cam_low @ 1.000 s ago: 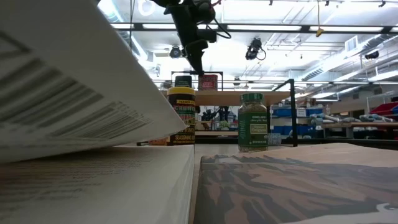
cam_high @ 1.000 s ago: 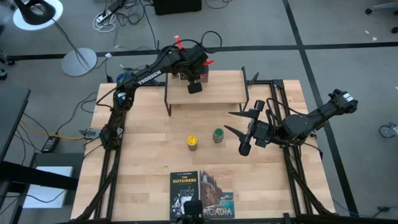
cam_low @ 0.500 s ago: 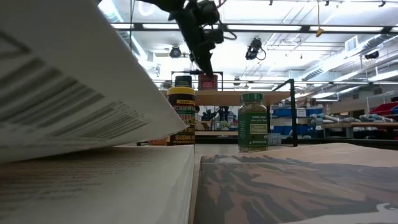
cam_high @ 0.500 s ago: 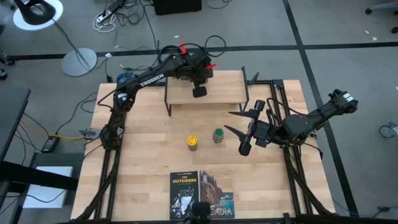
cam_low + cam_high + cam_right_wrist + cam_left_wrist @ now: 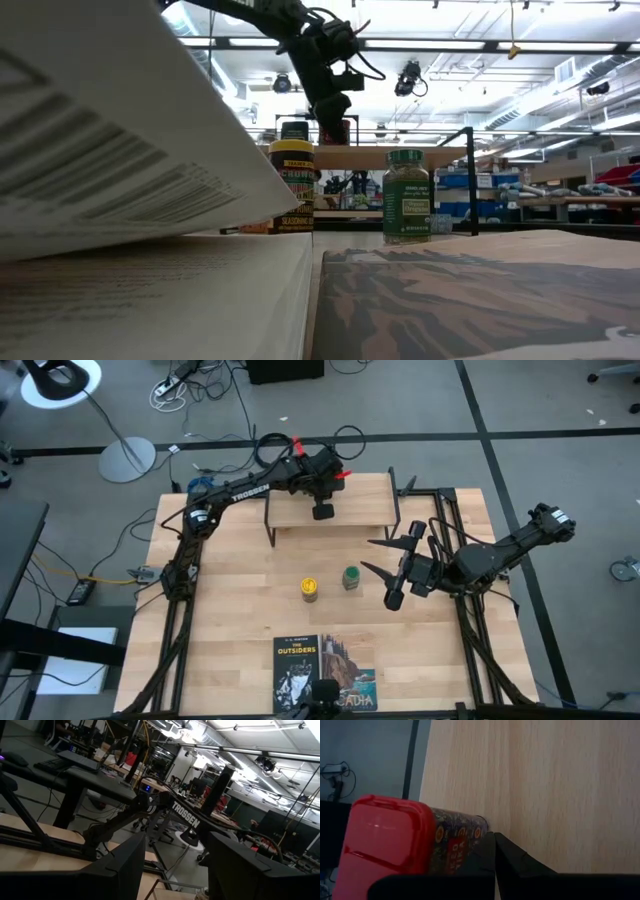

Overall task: Shelf spices
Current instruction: Put the red seasoning can on the shelf, then put the green seasoning bottle on the shelf

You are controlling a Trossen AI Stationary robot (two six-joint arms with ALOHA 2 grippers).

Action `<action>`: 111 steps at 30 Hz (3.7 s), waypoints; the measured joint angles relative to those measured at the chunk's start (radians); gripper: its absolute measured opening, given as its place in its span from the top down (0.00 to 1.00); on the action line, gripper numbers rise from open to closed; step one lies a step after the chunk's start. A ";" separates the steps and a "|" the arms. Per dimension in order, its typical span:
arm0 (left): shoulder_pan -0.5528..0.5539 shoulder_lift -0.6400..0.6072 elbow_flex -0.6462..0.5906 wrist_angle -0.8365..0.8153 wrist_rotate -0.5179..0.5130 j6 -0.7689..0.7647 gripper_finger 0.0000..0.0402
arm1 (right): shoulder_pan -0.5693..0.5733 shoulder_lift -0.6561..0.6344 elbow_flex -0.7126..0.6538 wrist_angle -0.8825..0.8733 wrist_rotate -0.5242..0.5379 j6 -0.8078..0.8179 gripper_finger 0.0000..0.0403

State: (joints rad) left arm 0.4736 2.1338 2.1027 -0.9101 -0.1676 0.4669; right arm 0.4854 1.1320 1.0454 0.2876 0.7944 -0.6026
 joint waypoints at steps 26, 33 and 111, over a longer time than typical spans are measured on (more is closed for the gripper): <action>0.020 0.000 -0.018 0.070 -0.030 -0.006 0.99 | -0.001 0.000 0.000 -0.001 0.000 0.003 0.47; 0.017 0.000 -0.017 0.036 -0.031 -0.006 0.99 | -0.001 0.000 0.000 -0.005 0.000 0.003 0.47; -0.560 -1.133 -1.989 1.888 -0.109 -0.538 1.00 | -0.015 0.456 0.000 -0.589 0.247 1.431 0.30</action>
State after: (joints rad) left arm -0.0860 1.0004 0.1135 0.9783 -0.2764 -0.0716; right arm 0.4705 1.5883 1.0451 -0.3014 1.0411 0.8280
